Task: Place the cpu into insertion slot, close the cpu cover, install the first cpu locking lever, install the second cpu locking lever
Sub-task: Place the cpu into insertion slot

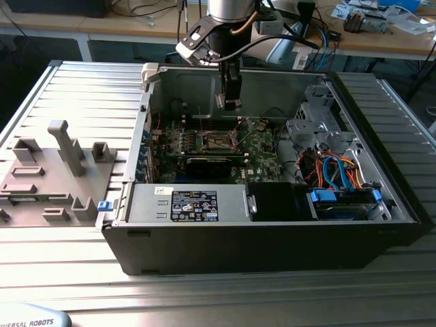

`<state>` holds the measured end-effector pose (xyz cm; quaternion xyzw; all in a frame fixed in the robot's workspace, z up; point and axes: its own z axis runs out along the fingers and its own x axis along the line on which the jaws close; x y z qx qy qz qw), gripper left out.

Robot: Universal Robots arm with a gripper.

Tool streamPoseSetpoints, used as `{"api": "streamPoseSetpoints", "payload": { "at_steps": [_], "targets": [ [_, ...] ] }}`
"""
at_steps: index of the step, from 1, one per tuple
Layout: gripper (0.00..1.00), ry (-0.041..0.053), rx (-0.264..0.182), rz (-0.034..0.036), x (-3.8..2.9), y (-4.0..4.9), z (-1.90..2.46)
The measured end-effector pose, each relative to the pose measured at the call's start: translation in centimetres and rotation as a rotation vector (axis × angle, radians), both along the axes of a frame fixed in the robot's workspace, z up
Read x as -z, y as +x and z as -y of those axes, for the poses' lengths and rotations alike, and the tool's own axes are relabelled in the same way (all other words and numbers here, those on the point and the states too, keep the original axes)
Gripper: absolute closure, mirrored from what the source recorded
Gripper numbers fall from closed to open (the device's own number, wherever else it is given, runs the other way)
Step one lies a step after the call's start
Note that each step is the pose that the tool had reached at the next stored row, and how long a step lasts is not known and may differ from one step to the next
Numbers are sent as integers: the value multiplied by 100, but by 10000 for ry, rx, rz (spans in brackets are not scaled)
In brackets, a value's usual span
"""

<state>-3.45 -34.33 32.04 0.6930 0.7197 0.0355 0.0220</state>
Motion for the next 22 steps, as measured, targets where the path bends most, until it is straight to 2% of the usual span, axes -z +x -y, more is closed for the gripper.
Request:
{"api": "streamPoseSetpoints", "payload": {
  "at_steps": [22],
  "targets": [
    [46,0,222,0,5,0,0]
  ]
}}
